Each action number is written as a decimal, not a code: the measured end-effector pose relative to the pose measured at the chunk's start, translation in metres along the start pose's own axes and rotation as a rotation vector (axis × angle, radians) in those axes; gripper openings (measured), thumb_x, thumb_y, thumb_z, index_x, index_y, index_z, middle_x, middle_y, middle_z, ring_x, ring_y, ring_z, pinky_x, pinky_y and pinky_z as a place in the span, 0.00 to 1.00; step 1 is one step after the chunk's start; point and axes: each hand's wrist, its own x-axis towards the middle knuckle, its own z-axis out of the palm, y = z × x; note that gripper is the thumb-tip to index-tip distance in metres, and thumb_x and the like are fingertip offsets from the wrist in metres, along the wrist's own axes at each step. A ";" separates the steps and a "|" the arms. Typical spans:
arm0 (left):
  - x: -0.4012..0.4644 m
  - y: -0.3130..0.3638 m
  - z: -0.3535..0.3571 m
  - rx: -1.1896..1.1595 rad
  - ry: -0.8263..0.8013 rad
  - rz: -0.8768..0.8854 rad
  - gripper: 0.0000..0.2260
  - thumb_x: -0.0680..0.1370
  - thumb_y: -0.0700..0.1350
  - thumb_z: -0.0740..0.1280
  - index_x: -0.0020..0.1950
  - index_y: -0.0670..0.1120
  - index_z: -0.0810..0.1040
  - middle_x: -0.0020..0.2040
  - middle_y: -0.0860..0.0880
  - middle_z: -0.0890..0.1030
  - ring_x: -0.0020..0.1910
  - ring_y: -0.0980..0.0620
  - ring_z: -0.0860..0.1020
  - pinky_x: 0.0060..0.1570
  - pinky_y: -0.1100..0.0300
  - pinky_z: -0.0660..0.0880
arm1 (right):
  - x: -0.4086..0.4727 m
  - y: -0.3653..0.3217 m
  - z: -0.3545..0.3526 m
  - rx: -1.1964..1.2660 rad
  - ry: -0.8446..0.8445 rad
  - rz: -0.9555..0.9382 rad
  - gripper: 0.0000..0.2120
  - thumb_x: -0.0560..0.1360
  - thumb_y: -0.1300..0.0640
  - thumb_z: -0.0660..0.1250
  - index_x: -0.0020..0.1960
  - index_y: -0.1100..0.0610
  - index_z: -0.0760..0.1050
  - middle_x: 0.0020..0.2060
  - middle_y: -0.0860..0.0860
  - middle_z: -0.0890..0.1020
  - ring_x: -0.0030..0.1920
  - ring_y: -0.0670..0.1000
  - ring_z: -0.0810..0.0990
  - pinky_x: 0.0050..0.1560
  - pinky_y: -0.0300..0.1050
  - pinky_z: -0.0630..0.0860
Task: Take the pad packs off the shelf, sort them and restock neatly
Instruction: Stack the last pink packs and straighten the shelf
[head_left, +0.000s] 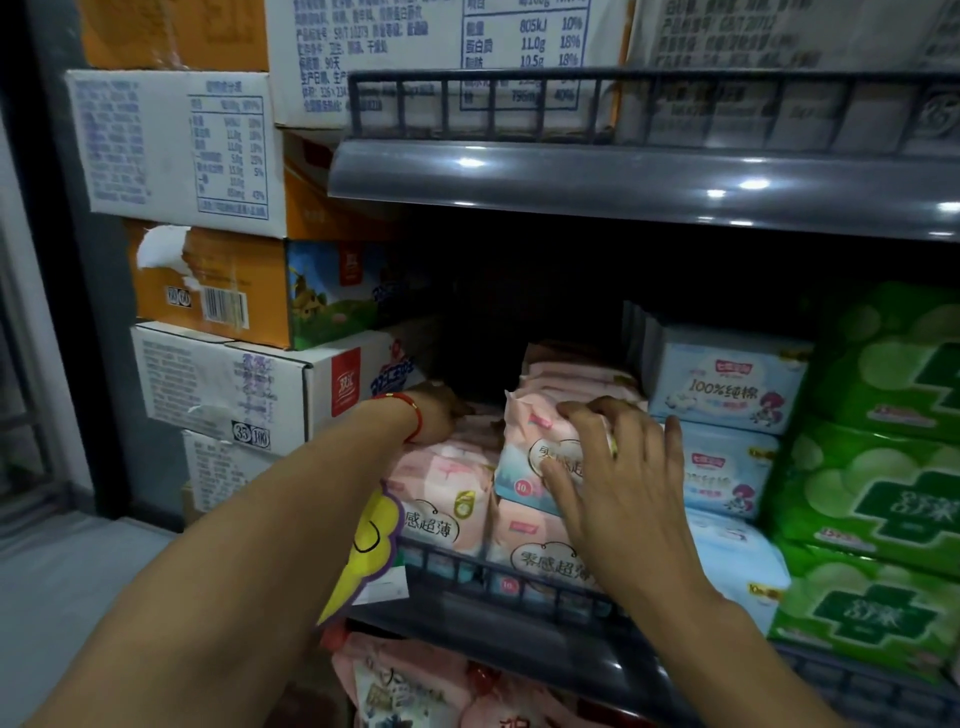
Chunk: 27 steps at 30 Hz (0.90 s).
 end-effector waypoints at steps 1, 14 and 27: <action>-0.003 -0.001 -0.003 0.021 -0.025 0.006 0.21 0.83 0.43 0.58 0.76 0.53 0.71 0.75 0.45 0.72 0.70 0.44 0.73 0.71 0.55 0.69 | 0.000 0.000 0.000 0.004 0.002 0.000 0.23 0.80 0.42 0.55 0.71 0.51 0.68 0.62 0.55 0.72 0.65 0.61 0.71 0.74 0.69 0.61; -0.099 0.045 0.017 0.181 0.240 0.139 0.15 0.85 0.46 0.55 0.63 0.39 0.76 0.65 0.38 0.76 0.63 0.39 0.75 0.62 0.50 0.71 | 0.000 -0.001 -0.001 0.030 -0.005 0.014 0.23 0.80 0.45 0.64 0.72 0.52 0.68 0.65 0.57 0.71 0.67 0.62 0.70 0.75 0.69 0.60; -0.121 0.033 0.016 -0.167 0.410 0.029 0.13 0.79 0.36 0.61 0.63 0.39 0.77 0.62 0.37 0.78 0.58 0.35 0.78 0.56 0.44 0.77 | 0.002 -0.007 -0.018 0.031 -0.093 0.006 0.27 0.77 0.45 0.66 0.72 0.52 0.67 0.66 0.56 0.70 0.71 0.62 0.65 0.74 0.71 0.57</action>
